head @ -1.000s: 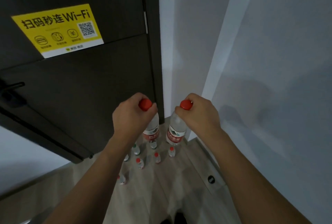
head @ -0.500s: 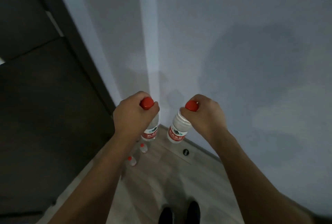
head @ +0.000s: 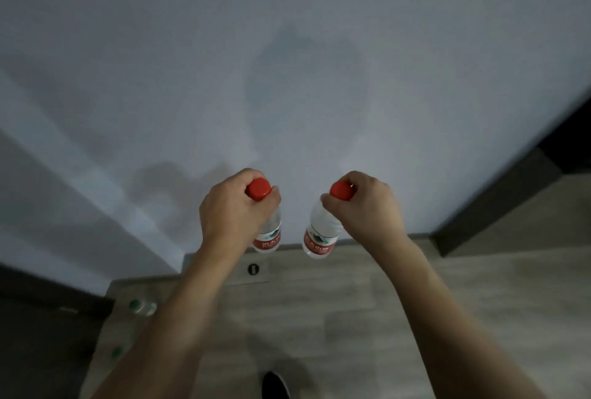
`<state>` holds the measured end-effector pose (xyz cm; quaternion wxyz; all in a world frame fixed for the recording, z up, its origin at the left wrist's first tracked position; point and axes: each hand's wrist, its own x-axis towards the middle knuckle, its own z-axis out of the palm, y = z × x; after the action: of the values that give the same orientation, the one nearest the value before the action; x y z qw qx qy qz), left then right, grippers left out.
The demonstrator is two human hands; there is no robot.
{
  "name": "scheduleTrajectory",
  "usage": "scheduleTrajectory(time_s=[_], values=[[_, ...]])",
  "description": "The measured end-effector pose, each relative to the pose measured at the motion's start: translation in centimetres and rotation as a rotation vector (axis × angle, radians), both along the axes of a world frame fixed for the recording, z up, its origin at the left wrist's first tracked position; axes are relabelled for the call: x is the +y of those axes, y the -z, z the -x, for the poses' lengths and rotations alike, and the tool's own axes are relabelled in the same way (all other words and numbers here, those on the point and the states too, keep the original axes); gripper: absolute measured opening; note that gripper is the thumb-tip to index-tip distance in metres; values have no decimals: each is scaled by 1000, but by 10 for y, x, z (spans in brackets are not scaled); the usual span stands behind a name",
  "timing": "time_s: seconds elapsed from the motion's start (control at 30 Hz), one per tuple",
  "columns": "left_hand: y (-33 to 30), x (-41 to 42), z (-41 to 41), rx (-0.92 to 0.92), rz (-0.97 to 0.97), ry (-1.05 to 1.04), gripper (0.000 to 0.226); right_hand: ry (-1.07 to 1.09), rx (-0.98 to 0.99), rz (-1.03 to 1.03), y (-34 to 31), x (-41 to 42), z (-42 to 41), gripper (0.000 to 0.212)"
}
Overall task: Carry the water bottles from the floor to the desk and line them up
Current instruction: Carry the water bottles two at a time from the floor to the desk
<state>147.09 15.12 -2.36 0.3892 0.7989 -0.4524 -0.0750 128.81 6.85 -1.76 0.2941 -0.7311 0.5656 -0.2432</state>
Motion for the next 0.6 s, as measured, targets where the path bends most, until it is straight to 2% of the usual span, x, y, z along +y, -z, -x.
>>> scheduleTrajectory(time_s=[0.3, 0.6], values=[[-7, -75, 189, -64, 24, 344, 18, 342, 15, 50, -5, -9, 210, 17], [-9, -105, 396, -32, 59, 624, 19, 602, 50, 99, -11, 18, 423, 20]])
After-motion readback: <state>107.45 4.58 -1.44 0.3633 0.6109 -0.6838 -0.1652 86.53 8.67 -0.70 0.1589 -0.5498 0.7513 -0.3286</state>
